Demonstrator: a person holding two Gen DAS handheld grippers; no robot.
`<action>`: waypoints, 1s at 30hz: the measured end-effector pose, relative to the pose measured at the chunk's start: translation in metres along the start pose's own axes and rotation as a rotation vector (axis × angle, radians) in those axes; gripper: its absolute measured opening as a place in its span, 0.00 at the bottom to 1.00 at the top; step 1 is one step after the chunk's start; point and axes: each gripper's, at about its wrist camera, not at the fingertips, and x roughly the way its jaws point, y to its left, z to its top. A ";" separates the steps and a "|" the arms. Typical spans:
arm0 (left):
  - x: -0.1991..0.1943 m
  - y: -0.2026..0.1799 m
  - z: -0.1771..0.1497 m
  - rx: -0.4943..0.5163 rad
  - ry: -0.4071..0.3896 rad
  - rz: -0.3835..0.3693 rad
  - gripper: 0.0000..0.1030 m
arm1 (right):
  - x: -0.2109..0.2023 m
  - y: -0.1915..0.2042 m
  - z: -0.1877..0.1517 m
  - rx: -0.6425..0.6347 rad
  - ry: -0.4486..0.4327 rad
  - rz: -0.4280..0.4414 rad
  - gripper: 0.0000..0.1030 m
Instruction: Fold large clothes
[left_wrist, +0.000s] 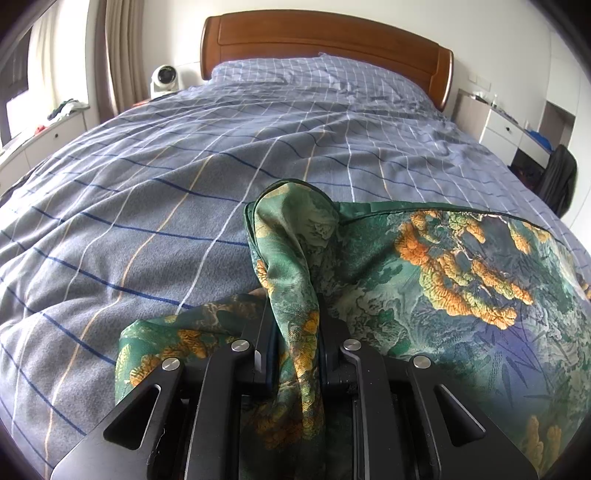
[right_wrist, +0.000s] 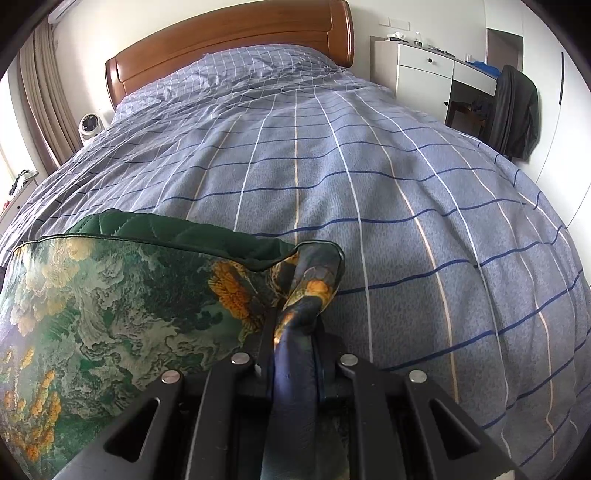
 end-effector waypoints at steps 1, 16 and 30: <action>0.000 0.000 0.000 0.000 0.000 0.000 0.15 | 0.000 0.000 0.000 0.002 0.000 0.002 0.16; 0.000 0.001 0.000 -0.004 0.000 -0.005 0.16 | 0.001 -0.008 -0.001 0.029 -0.001 0.036 0.17; -0.007 0.006 0.004 -0.042 0.009 -0.010 0.45 | 0.000 -0.010 0.000 0.034 0.000 0.041 0.20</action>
